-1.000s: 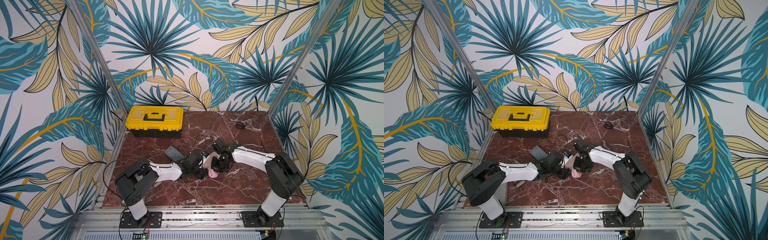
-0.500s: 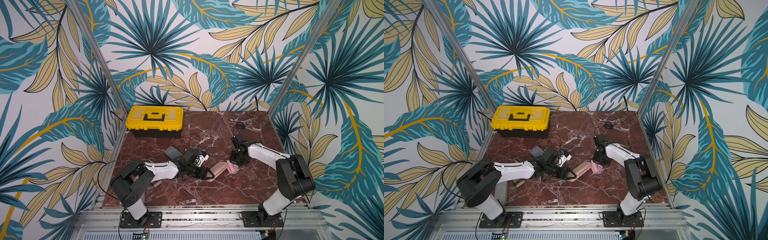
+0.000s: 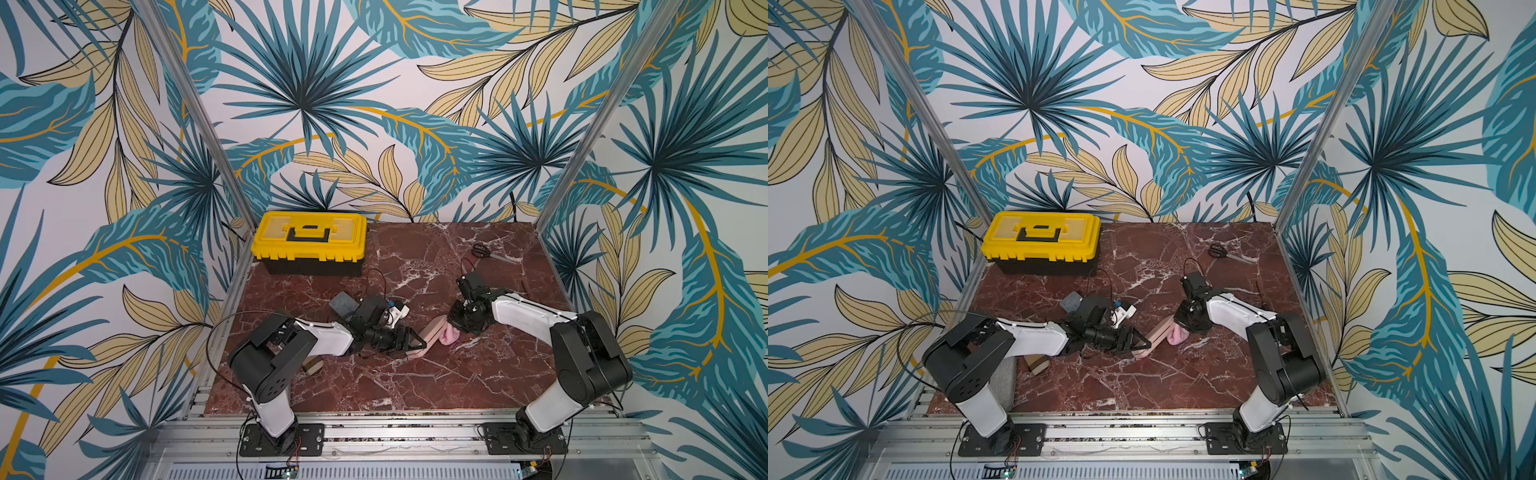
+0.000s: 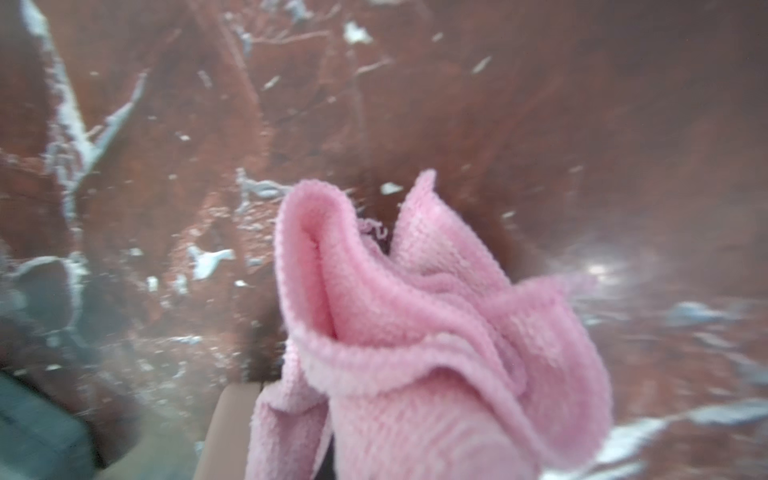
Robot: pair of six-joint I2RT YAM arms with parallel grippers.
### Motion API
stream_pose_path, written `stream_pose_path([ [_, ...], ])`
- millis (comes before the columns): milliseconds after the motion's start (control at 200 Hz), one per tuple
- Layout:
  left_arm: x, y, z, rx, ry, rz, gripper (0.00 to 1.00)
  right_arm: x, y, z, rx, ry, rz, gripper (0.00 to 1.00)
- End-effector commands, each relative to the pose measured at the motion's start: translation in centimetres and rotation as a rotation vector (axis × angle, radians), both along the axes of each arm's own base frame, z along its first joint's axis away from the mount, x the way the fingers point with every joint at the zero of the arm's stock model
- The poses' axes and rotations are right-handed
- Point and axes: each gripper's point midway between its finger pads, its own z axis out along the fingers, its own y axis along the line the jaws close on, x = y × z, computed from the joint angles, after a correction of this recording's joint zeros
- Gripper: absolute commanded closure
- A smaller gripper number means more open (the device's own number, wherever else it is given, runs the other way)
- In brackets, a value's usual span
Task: Wipe the eyeglass case
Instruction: Wipe the dirt from the eyeglass case.
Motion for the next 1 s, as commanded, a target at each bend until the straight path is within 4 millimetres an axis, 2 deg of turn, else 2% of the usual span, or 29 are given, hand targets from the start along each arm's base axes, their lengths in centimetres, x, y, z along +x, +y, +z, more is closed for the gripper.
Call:
stream_pose_path([
  [0,0.5,2.2,-4.3,0.117,0.139,0.128,1.00,-2.6,4.8,0.3,0.153,0.018,0.039,1.00],
  [185,0.6,2.0,-4.4,0.109,0.145,0.120,1.00,-7.3,10.8,2.7,0.315,-0.005,0.148,1.00],
  [215,0.6,1.9,-4.4,0.109,0.142,0.119,1.00,-7.1,11.9,3.4,0.362,-0.033,0.161,1.00],
  [280,0.6,2.0,-4.4,0.110,0.143,0.120,1.00,-7.1,12.6,3.5,0.396,-0.033,0.170,1.00],
  [356,0.4,2.0,-4.5,0.111,0.150,0.115,1.00,-5.7,11.8,2.9,0.356,-0.050,0.167,1.00],
  [426,0.3,2.1,-4.5,0.109,0.154,0.116,1.00,-3.3,10.5,2.3,0.326,-0.071,0.138,1.00],
  [591,-0.2,2.1,-4.4,0.090,0.169,0.116,1.00,3.5,5.1,0.7,0.178,-0.138,0.032,1.00],
  [666,-0.5,2.0,-4.3,0.082,0.179,0.111,1.00,5.0,4.1,0.2,0.109,-0.164,0.030,1.00],
  [711,-0.5,2.0,-4.3,0.081,0.178,0.107,1.00,5.2,4.3,-0.3,0.107,-0.165,0.035,1.00],
  [771,-0.5,2.0,-4.3,0.079,0.178,0.108,1.00,4.7,4.7,-1.1,0.124,-0.149,0.037,1.00],
  [836,-0.4,1.9,-4.2,0.077,0.176,0.106,1.00,3.2,5.8,-1.8,0.169,-0.130,0.058,1.00],
  [906,-0.1,1.7,-4.1,0.072,0.172,0.110,1.00,0.6,7.6,-1.7,0.231,-0.110,0.085,1.00],
  [997,0.3,1.6,-4.0,0.067,0.166,0.113,1.00,-3.2,10.3,-0.4,0.337,-0.106,0.142,1.00],
])
